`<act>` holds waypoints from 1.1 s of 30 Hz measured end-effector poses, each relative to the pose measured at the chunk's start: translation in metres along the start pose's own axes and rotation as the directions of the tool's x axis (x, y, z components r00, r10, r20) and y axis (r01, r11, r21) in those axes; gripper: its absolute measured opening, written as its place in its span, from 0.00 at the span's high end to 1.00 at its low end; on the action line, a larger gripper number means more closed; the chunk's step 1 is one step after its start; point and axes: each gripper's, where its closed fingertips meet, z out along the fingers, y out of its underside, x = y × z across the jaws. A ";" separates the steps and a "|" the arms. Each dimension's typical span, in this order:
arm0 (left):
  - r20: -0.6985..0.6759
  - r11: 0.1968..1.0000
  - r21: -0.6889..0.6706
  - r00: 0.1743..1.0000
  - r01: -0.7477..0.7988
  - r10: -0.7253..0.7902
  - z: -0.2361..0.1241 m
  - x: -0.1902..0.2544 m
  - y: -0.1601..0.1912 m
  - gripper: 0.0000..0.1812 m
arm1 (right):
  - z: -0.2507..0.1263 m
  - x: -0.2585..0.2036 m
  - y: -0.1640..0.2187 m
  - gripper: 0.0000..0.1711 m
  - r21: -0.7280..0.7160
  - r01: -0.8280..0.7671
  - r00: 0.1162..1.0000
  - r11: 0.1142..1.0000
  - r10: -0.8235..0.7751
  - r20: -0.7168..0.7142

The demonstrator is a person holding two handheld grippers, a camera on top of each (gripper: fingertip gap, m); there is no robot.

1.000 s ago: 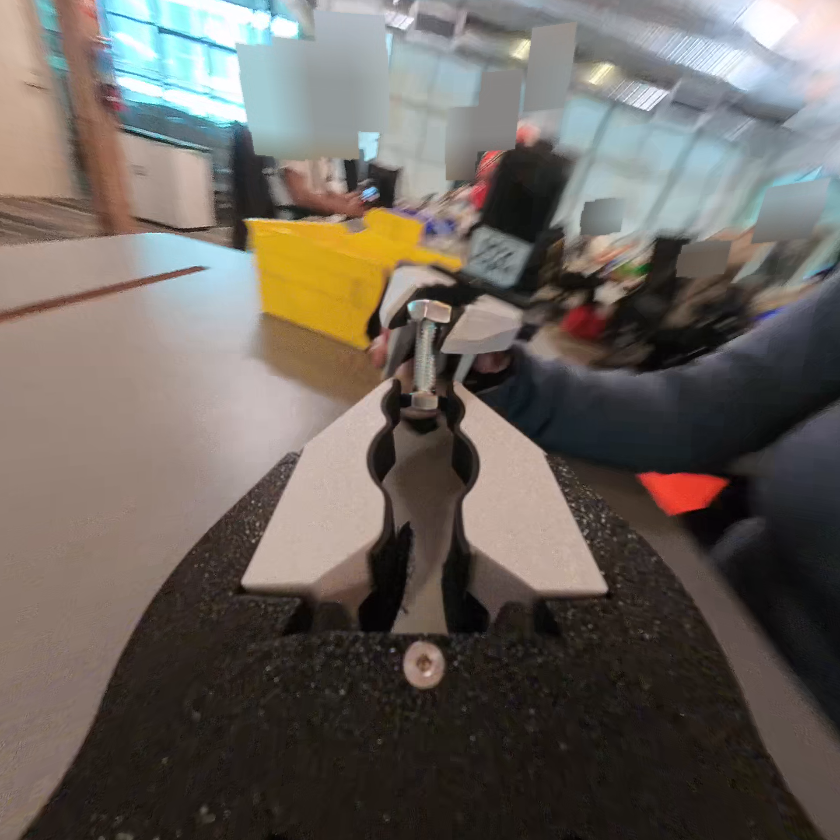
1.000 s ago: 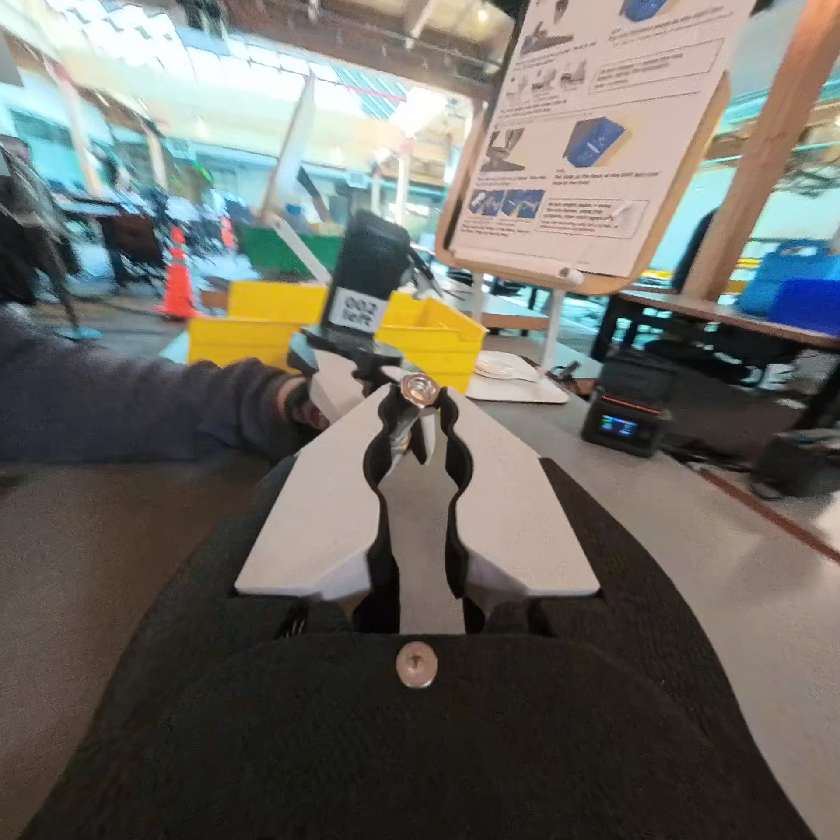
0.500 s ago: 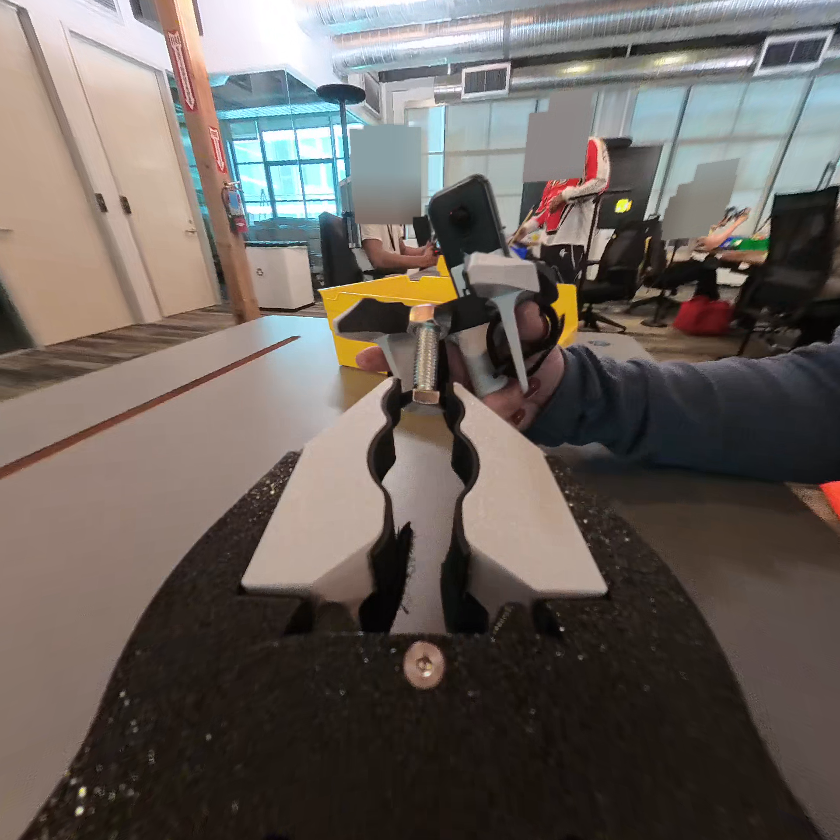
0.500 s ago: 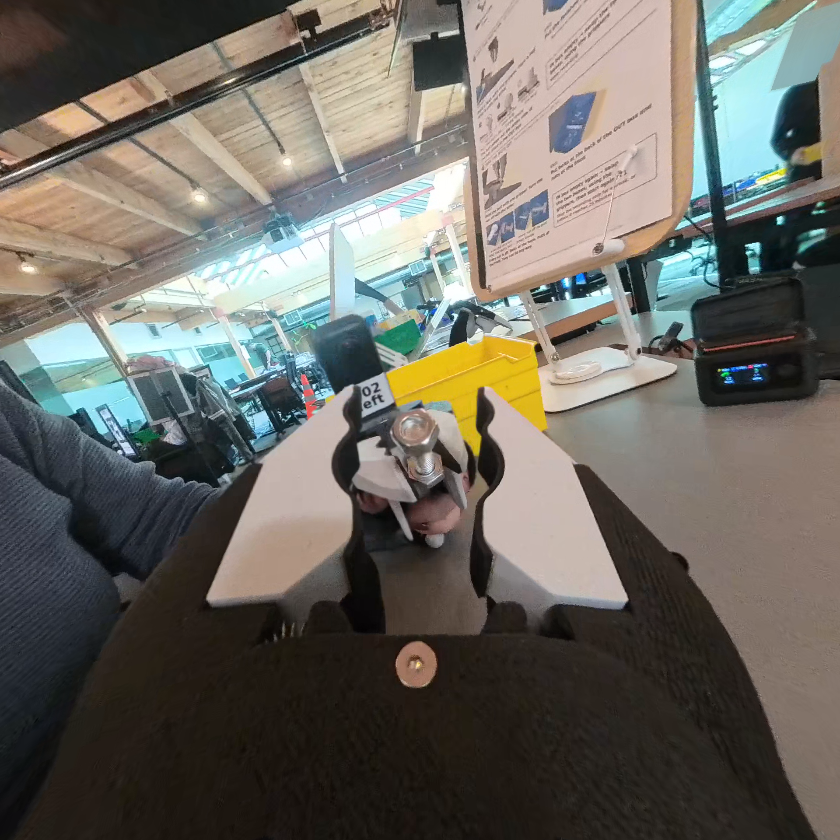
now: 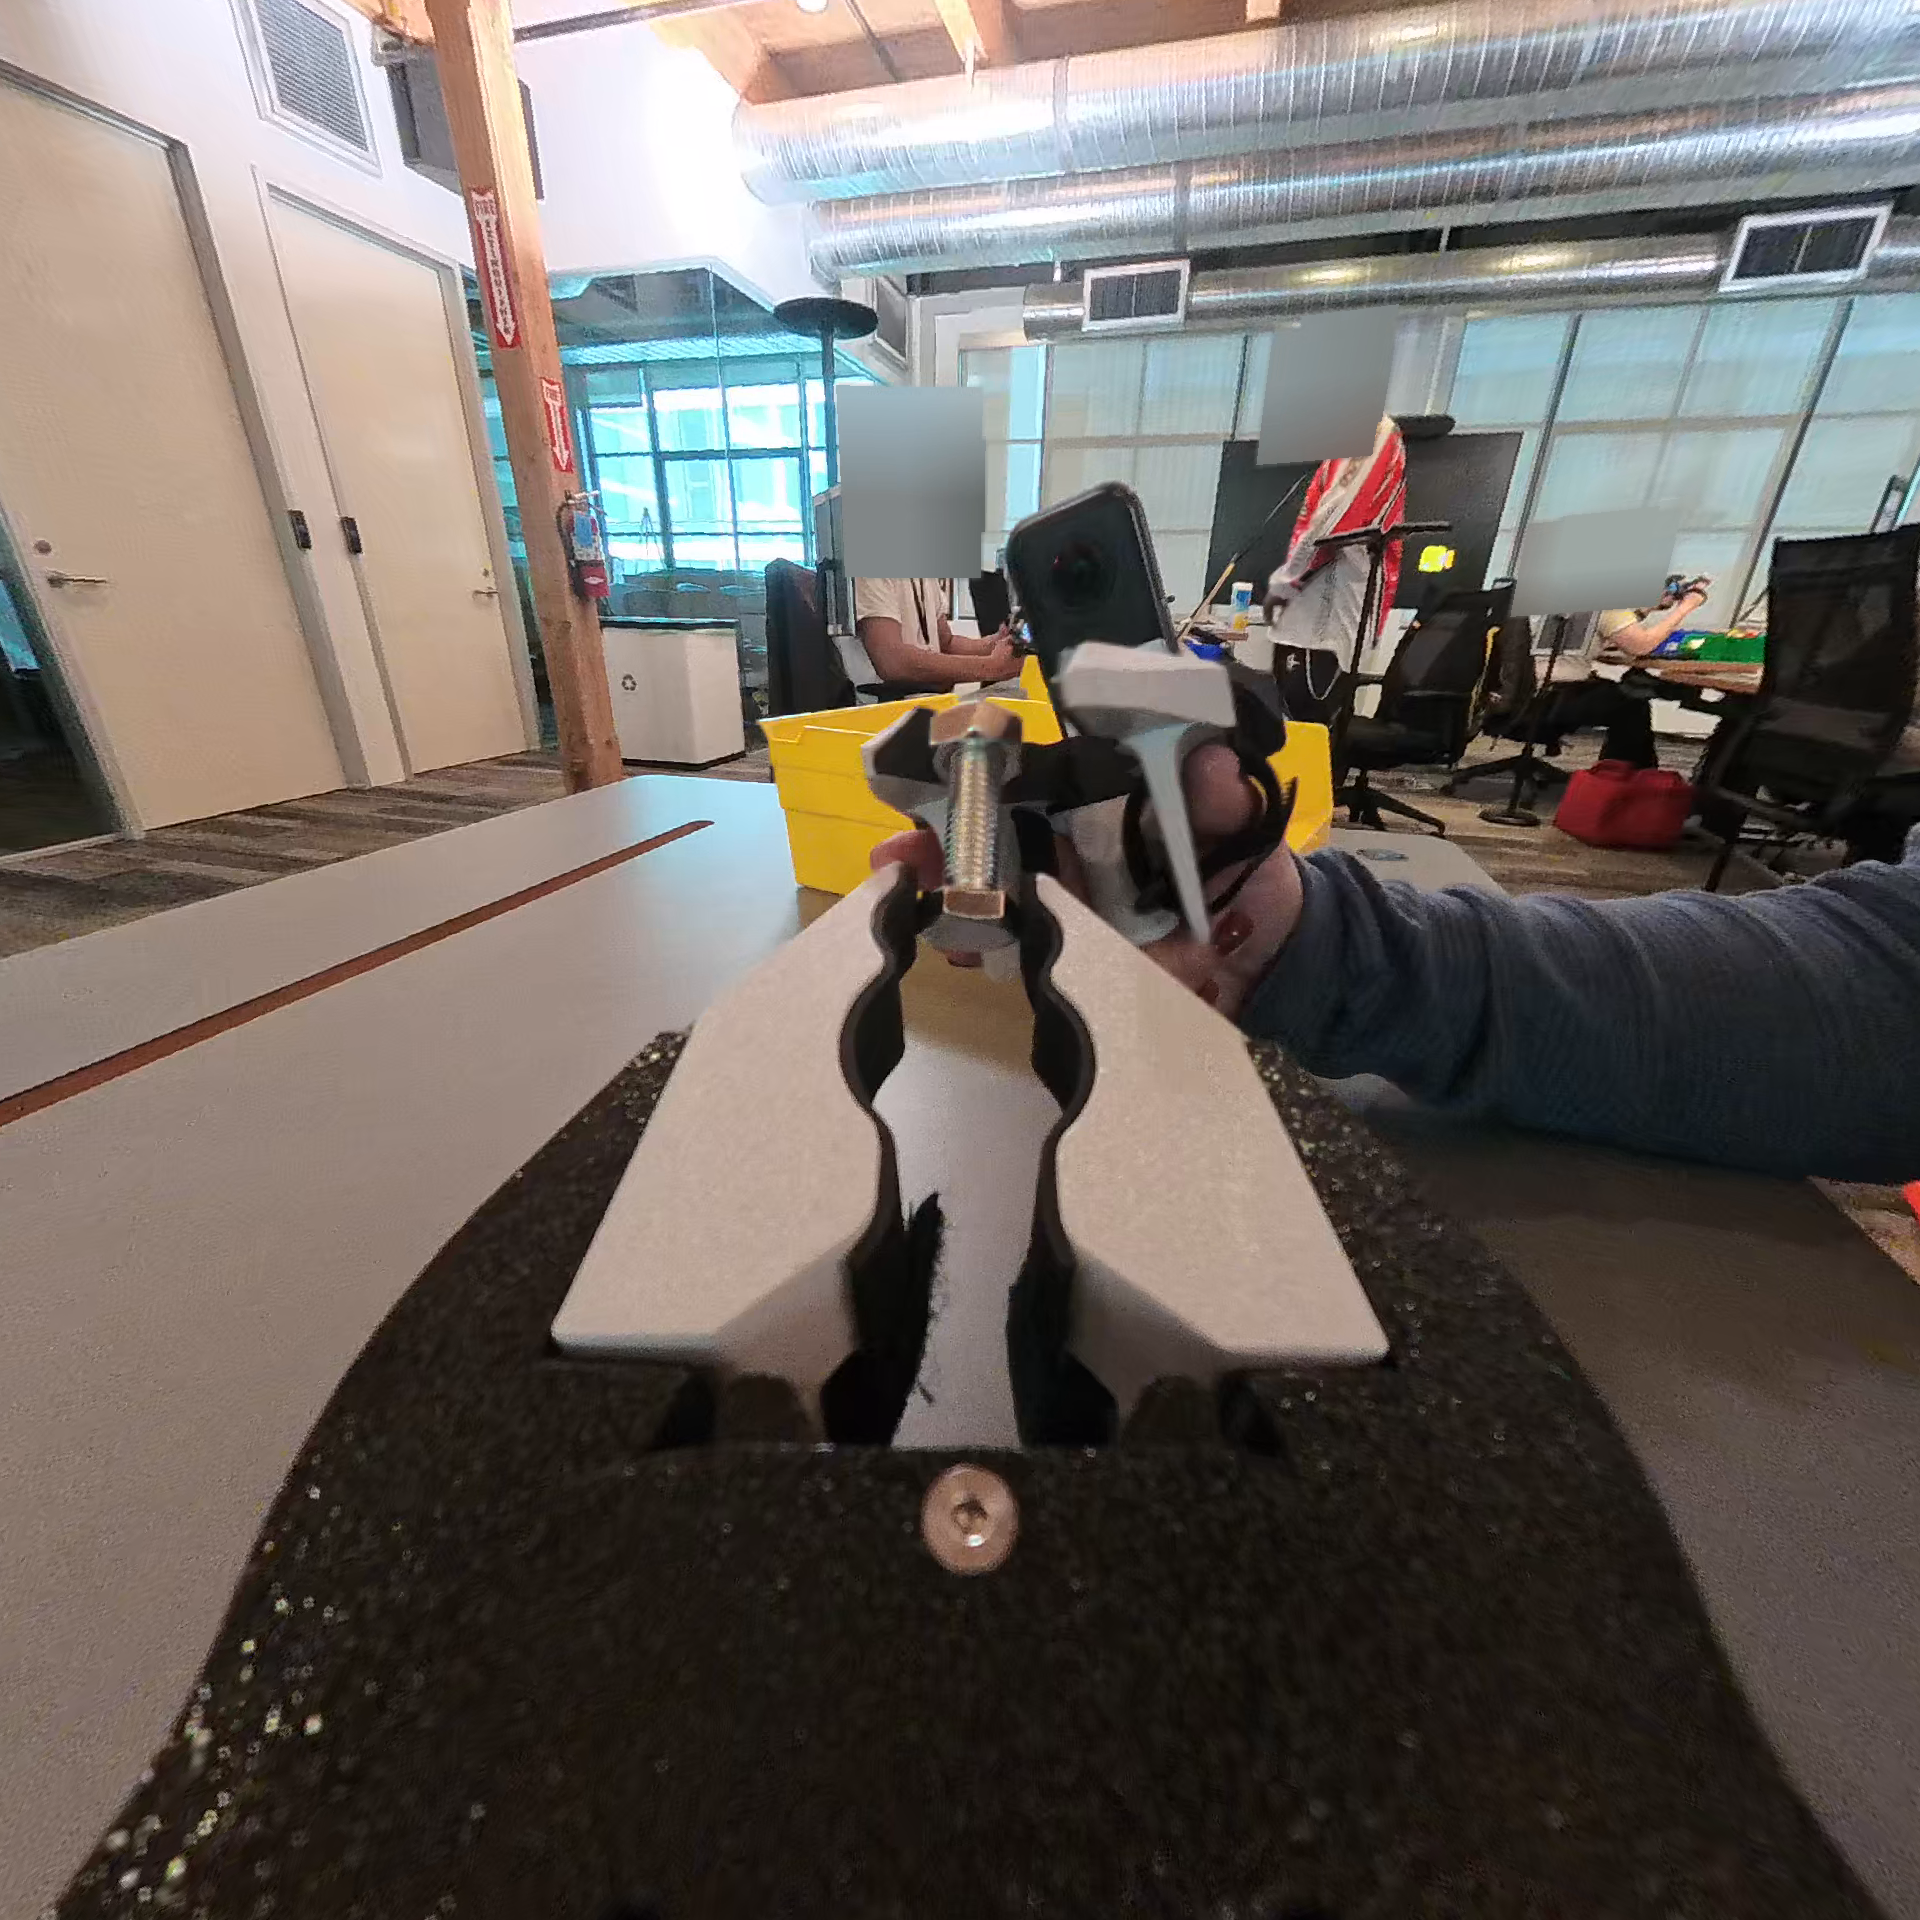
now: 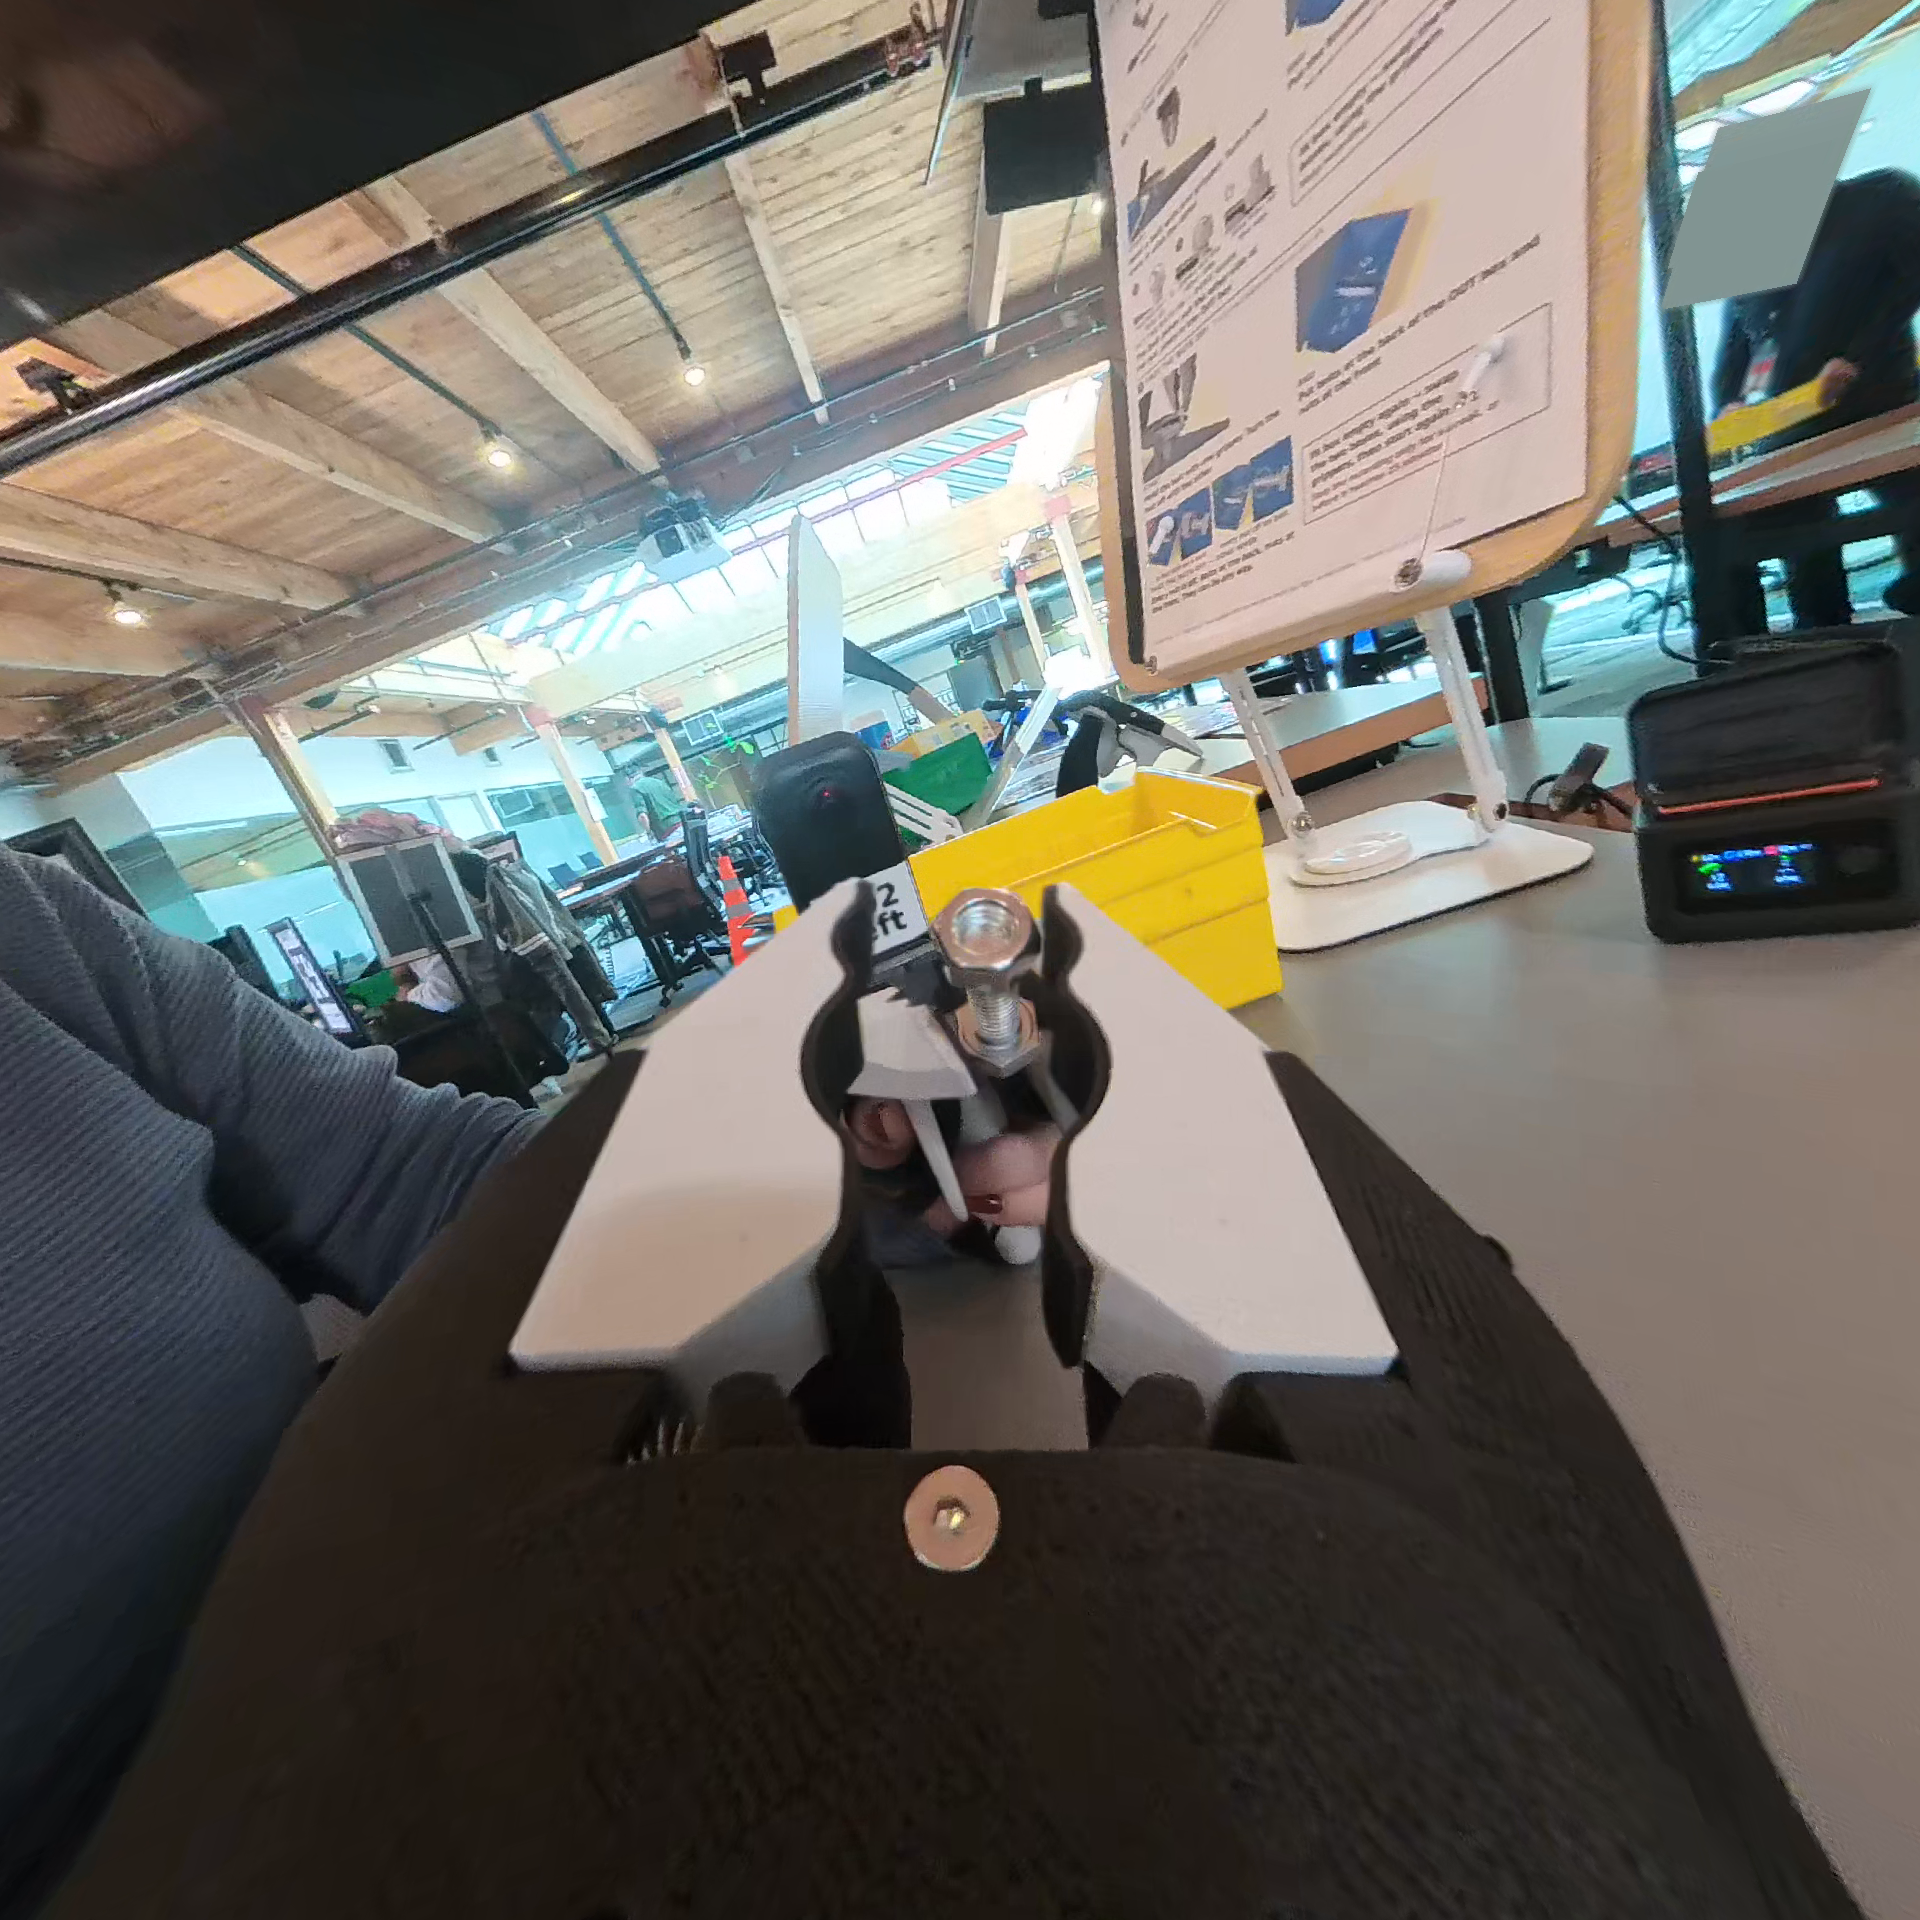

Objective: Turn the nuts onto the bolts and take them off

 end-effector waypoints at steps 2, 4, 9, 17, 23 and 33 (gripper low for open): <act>-0.035 1.000 0.005 0.999 0.019 -0.019 0.001 0.005 -0.001 0.91 | 0.000 -0.001 0.000 0.89 0.004 0.037 0.999 0.999 -0.037 -0.006; -0.125 0.994 -0.002 0.986 0.109 -0.109 0.001 0.015 -0.002 0.91 | -0.004 -0.007 0.002 0.86 -0.017 0.065 0.997 0.998 -0.065 0.043; -0.479 0.843 -0.119 0.713 0.525 -0.512 -0.008 0.049 -0.013 0.90 | -0.009 -0.039 0.006 0.89 -0.032 0.104 0.969 0.994 -0.094 0.228; -0.665 0.565 -0.446 0.166 0.694 -0.728 -0.028 0.087 -0.023 0.90 | -0.005 -0.073 0.013 0.89 -0.048 0.029 0.904 0.998 -0.006 0.428; -0.665 0.613 -0.396 0.247 0.683 -0.705 -0.027 0.083 -0.022 0.90 | -0.005 -0.072 0.012 0.89 -0.037 0.024 0.907 0.999 -0.006 0.421; -0.593 0.718 -0.229 0.490 0.658 -0.639 -0.018 0.058 -0.018 0.90 | -0.008 -0.037 0.006 0.84 -0.016 0.022 0.970 1.000 -0.018 0.242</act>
